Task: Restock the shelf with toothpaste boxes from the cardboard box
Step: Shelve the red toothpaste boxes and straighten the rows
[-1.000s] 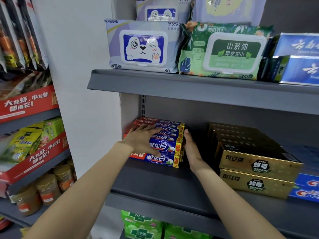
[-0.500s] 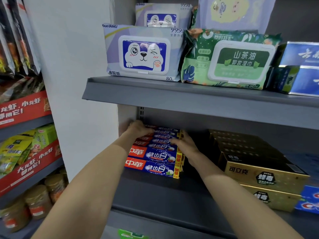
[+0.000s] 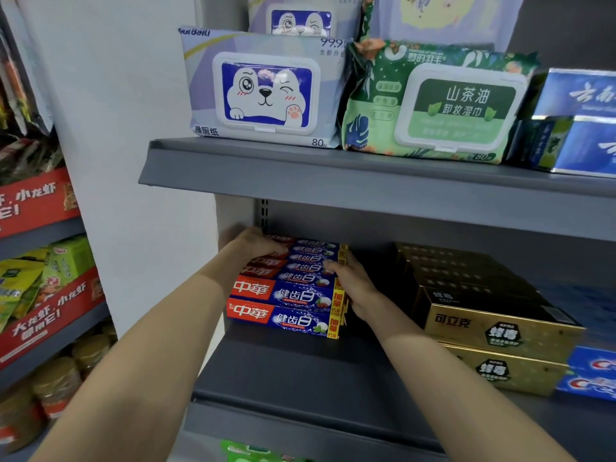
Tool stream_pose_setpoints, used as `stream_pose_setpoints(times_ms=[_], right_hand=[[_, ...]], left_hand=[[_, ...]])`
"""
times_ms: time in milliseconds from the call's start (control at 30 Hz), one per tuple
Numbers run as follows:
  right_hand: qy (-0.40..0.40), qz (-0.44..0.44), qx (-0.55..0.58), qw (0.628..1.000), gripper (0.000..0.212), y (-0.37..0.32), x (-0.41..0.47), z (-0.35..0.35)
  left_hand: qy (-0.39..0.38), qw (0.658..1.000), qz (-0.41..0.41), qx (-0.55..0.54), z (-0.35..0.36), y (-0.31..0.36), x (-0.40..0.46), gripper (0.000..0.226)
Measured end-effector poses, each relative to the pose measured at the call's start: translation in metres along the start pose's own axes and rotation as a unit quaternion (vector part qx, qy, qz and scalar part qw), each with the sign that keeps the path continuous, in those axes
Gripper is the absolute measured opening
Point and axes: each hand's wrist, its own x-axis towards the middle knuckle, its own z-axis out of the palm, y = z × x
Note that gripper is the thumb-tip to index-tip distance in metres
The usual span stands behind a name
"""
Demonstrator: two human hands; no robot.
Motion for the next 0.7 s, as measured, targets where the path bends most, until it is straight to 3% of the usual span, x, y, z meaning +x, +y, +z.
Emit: stream_pose_setpoints(times_ms=[233, 433, 700], right_hand=[[0.025, -0.021, 0.005, 0.999, 0.043, 0.01, -0.027, -0.015], [0.004, -0.022, 0.006, 1.0, 0.032, 0.029, -0.058, -0.012], [0.042, -0.059, -0.133, 0.988, 0.068, 0.038, -0.054, 0.004]], left_hand=[[0.059, 0.997, 0.031, 0.04, 0.004, -0.022, -0.014, 0.044], [0.042, 0.989, -0.03, -0.137, 0.002, -0.033, -0.022, 0.039], [0.018, 0.984, -0.056, -0.168, 0.007, -0.025, -0.028, 0.04]])
